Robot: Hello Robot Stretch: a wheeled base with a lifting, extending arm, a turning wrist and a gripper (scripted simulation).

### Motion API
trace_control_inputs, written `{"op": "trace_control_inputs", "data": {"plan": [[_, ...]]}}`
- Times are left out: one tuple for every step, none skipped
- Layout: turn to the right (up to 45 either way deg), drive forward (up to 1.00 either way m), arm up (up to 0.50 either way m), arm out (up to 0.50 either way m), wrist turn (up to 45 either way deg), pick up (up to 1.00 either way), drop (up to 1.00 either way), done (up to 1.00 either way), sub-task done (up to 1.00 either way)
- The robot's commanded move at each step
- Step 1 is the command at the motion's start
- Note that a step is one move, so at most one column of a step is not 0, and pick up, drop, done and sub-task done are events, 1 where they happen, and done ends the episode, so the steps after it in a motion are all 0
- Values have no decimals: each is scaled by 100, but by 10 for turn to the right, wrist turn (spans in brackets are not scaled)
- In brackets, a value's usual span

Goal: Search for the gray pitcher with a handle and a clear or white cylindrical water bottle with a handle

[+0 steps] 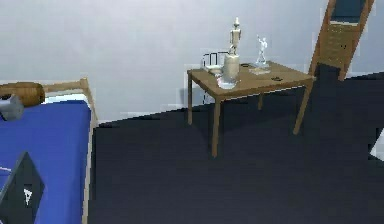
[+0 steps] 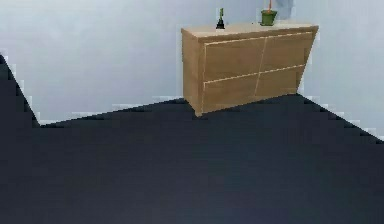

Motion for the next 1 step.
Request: {"op": "trace_control_inputs", "data": {"plan": [[0, 30, 0, 0, 0, 0, 0, 0, 0]]}}
